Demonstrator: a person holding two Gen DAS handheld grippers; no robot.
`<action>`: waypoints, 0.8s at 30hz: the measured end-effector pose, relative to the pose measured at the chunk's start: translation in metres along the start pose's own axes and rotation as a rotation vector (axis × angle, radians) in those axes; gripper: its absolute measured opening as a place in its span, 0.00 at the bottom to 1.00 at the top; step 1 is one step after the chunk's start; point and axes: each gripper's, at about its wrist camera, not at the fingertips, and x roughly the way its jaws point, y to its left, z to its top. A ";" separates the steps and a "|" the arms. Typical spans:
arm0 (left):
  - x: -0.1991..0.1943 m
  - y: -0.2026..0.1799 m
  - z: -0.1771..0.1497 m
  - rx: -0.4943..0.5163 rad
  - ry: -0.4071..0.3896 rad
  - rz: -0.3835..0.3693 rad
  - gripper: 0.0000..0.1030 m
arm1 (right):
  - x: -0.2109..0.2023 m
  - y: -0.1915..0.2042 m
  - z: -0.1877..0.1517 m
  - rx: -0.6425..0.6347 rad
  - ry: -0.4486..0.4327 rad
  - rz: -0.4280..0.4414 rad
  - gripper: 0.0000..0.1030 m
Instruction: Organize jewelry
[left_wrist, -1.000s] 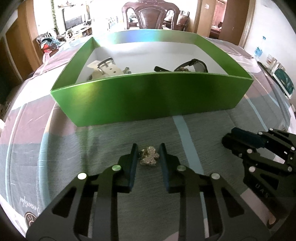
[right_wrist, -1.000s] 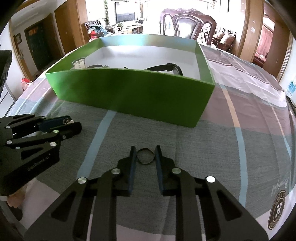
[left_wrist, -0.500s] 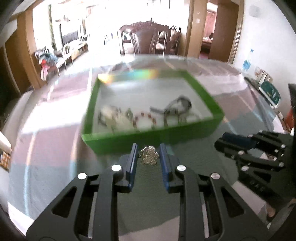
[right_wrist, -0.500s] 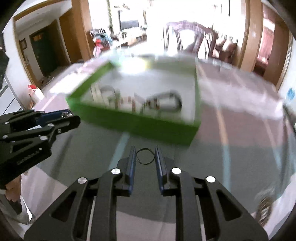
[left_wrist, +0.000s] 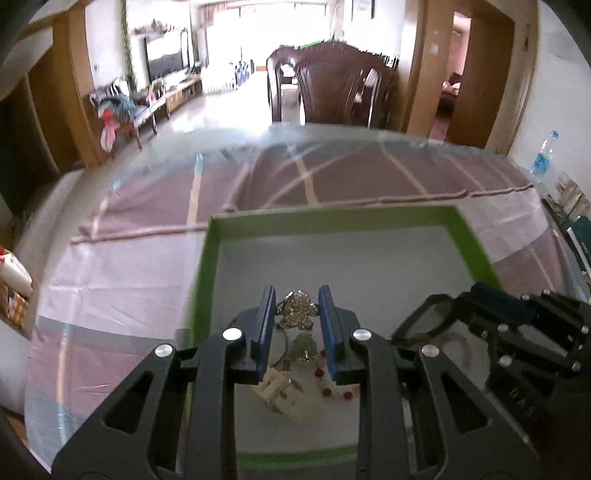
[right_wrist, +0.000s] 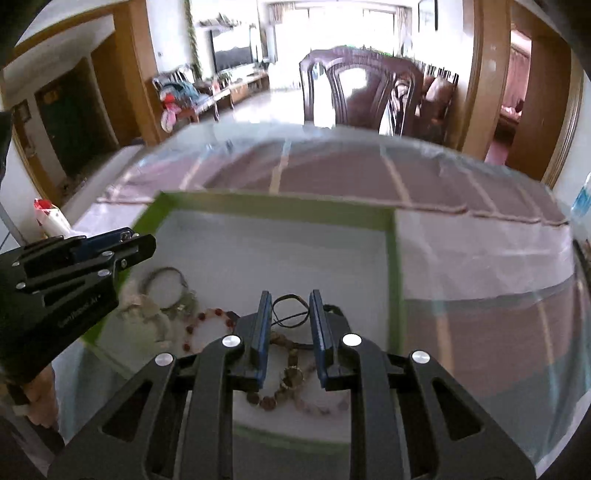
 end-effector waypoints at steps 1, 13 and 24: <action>0.006 0.001 -0.001 -0.004 0.003 -0.002 0.23 | 0.006 0.001 -0.001 0.003 0.007 0.001 0.20; -0.050 0.011 -0.021 -0.038 -0.114 0.034 0.73 | -0.069 -0.007 -0.027 -0.018 -0.138 -0.056 0.79; -0.165 -0.013 -0.113 0.012 -0.282 0.057 0.96 | -0.154 -0.005 -0.110 0.052 -0.224 -0.149 0.97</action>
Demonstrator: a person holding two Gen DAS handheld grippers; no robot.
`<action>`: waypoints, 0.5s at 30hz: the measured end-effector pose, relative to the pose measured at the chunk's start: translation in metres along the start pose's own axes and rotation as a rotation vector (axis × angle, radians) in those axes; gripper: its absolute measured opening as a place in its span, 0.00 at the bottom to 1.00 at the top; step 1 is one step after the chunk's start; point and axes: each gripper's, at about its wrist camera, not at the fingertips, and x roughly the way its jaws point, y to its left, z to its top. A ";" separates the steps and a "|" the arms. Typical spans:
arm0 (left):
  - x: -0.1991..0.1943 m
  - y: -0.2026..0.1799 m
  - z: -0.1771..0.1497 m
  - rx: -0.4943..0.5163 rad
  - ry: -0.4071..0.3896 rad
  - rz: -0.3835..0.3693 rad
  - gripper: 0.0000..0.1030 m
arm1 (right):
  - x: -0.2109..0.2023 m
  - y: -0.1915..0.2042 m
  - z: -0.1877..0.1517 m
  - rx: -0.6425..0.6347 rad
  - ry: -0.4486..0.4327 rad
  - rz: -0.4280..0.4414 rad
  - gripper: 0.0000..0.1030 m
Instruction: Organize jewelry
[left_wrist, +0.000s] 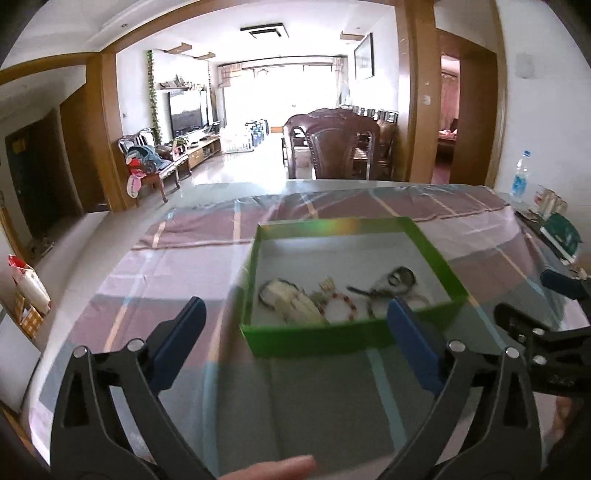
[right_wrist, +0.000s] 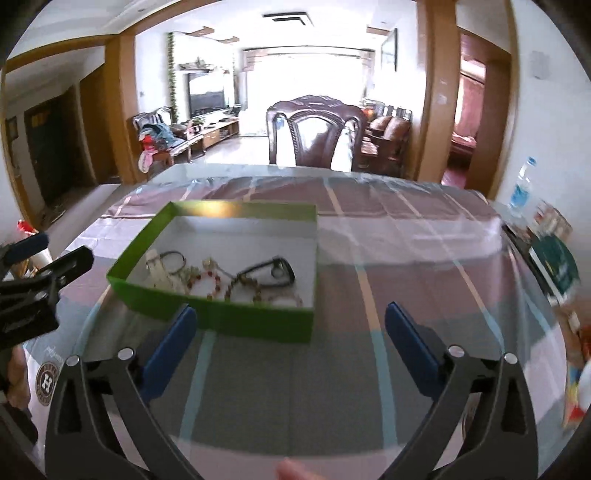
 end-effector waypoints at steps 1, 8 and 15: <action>-0.005 -0.003 -0.006 0.001 0.003 -0.008 0.96 | -0.001 0.002 -0.004 0.003 0.001 -0.010 0.97; -0.020 -0.010 -0.026 0.019 0.021 -0.015 0.96 | -0.022 0.021 -0.027 -0.011 -0.065 -0.051 0.97; -0.032 -0.006 -0.031 0.003 0.005 -0.003 0.96 | -0.027 0.024 -0.027 0.002 -0.082 -0.042 0.97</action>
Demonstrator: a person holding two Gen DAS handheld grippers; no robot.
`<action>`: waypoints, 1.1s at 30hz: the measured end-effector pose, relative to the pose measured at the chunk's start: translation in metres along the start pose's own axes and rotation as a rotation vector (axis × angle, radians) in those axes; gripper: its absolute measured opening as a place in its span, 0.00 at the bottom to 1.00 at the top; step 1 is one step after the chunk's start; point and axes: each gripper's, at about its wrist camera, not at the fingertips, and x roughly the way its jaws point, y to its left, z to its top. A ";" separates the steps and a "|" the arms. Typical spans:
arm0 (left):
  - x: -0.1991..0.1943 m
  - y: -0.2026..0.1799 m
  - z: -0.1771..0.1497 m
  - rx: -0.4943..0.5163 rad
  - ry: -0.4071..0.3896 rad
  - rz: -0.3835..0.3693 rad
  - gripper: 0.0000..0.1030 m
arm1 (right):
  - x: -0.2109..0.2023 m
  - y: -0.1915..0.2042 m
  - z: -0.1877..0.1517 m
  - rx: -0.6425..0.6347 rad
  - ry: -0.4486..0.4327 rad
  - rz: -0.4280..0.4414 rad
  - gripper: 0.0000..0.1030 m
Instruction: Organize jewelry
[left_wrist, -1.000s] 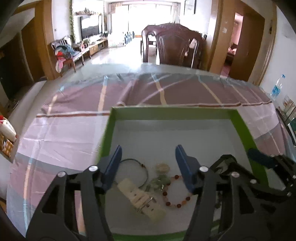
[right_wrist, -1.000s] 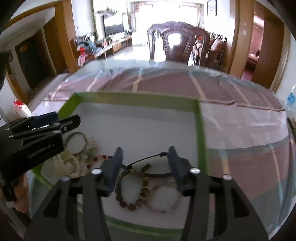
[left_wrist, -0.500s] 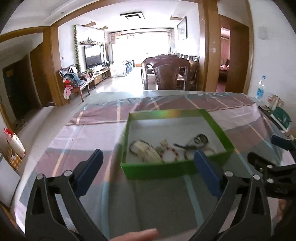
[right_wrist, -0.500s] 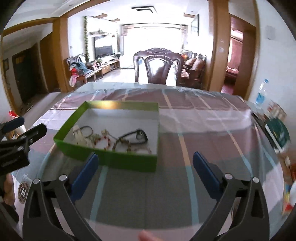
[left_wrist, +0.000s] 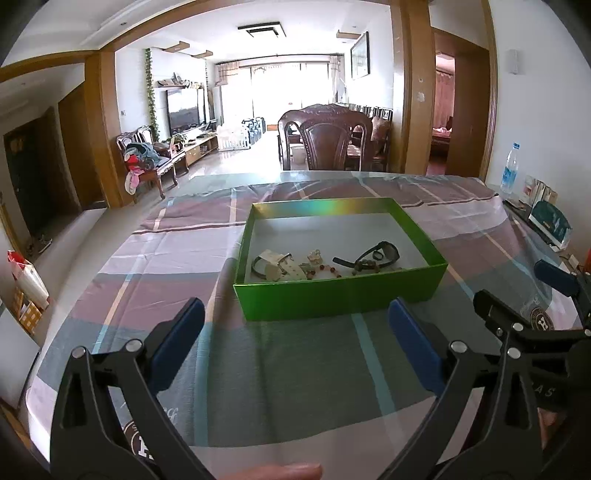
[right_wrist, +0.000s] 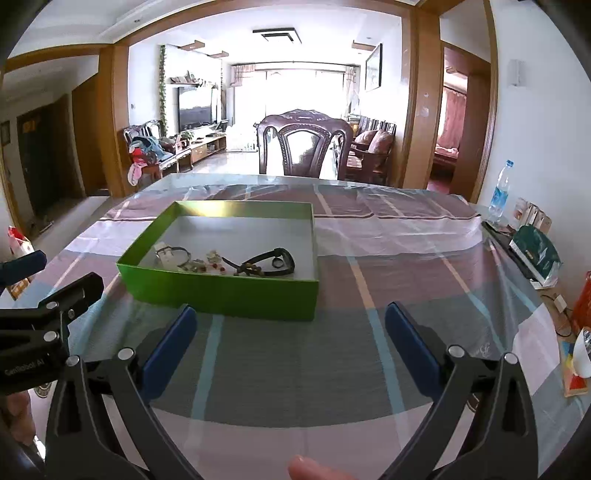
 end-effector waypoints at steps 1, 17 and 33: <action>-0.001 0.000 0.000 -0.001 -0.001 0.000 0.96 | -0.001 0.000 0.000 0.000 -0.002 0.000 0.97; -0.002 0.001 -0.001 -0.001 -0.003 0.000 0.96 | -0.002 0.003 -0.001 0.002 0.001 -0.003 0.97; -0.003 0.003 -0.002 -0.001 -0.001 -0.003 0.96 | -0.002 0.002 -0.001 0.003 0.000 -0.005 0.97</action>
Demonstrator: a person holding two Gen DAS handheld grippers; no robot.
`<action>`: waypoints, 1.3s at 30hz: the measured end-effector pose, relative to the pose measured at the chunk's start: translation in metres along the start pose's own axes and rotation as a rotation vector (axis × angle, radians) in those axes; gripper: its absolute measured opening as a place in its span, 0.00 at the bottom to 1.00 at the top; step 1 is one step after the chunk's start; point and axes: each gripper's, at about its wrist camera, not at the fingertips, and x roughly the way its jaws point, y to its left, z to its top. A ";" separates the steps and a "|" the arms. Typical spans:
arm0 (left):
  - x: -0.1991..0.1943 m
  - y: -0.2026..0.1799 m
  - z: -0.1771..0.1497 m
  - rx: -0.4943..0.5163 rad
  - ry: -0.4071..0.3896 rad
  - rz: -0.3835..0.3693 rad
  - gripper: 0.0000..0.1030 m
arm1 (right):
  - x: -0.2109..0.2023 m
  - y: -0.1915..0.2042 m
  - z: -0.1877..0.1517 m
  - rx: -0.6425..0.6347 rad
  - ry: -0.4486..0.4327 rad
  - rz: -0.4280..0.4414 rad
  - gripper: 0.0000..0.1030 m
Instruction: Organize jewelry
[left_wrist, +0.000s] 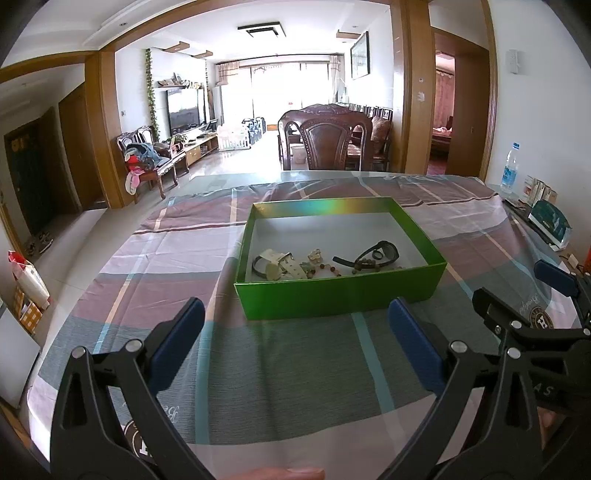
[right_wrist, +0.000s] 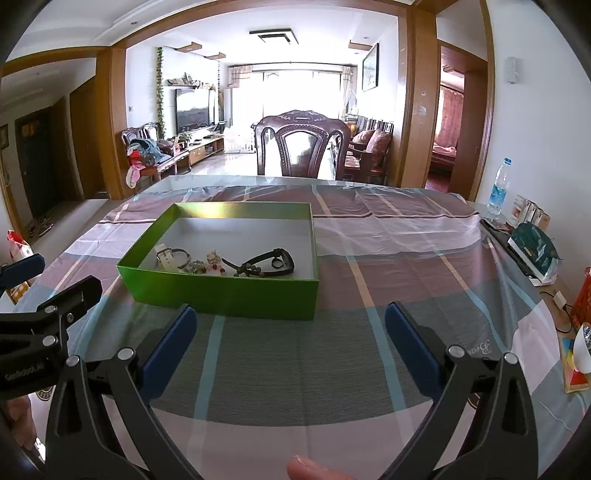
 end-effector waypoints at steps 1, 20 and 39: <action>-0.001 0.001 0.000 0.000 0.000 -0.001 0.96 | 0.000 0.000 0.000 0.001 0.000 0.000 0.97; 0.000 -0.001 0.000 0.000 0.001 0.001 0.96 | 0.000 -0.001 -0.001 0.000 -0.001 -0.002 0.97; 0.000 -0.001 0.000 0.001 0.001 0.002 0.96 | 0.001 -0.003 -0.001 -0.001 -0.001 -0.003 0.97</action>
